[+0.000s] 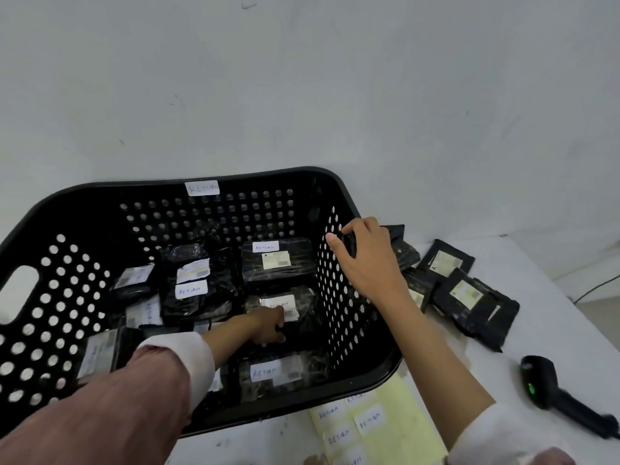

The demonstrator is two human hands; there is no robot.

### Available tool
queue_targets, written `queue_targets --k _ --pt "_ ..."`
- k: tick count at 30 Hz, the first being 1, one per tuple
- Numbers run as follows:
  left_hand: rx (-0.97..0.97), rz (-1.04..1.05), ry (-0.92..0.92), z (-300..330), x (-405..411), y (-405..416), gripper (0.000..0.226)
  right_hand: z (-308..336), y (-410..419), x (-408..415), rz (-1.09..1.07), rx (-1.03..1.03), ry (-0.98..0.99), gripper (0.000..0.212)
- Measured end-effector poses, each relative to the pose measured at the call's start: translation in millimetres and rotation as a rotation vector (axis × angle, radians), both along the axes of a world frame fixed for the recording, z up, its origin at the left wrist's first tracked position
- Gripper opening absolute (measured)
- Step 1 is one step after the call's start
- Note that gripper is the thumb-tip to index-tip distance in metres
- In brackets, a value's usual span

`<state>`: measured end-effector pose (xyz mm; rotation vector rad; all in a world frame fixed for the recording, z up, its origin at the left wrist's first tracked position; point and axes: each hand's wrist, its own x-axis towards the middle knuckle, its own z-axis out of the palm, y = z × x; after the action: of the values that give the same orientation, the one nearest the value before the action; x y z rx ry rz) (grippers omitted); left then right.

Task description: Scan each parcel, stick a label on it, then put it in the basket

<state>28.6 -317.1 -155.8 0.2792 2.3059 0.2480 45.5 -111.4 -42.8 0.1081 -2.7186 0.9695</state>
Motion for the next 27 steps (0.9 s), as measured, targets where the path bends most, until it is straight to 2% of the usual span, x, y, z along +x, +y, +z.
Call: queue_targets --k 2,6,8,11,14,16,18,20,22,27 --pt "0.014 -0.023 0.037 -5.9 -2.9 -1.4 0.047 0.5 -0.3 -0.1 0.003 -0.006 0.003 0.042" --pt "0.026 -0.027 -0.045 -6.5 -6.5 -3.8 0.057 2.0 0.0 0.5 0.008 -0.033 0.016 0.041" --pt "0.027 0.024 -0.109 2.1 -9.5 -4.0 0.053 2.3 0.2 1.2 0.013 -0.033 0.017 0.039" --pt "0.167 0.197 -0.169 37.8 -15.8 6.8 0.035 2.8 2.1 1.9 0.026 -0.024 0.000 0.034" --pt "0.515 0.397 0.073 91.4 -22.8 34.0 0.016 4.9 4.9 2.6 0.042 -0.211 -0.001 0.021" --pt "0.780 0.548 0.235 129.6 -21.4 62.7 0.016 7.5 10.6 2.4 0.022 -0.387 0.010 0.016" --pt "0.921 0.575 0.375 160.0 -15.1 94.5 0.019 8.4 20.7 2.7 -0.024 -0.602 -0.032 0.014" --pt "1.009 0.536 0.475 179.0 -5.4 128.7 0.019 1.1 39.7 7.1 -0.059 -0.713 -0.107 0.011" --pt "1.073 0.484 0.512 188.8 5.6 162.4 0.018 -17.5 66.1 19.1 -0.057 -0.647 -0.184 0.008" --pt "1.050 0.373 0.423 172.4 22.0 244.0 0.018 -91.8 171.3 60.4 -0.199 -0.616 -0.504 0.014"
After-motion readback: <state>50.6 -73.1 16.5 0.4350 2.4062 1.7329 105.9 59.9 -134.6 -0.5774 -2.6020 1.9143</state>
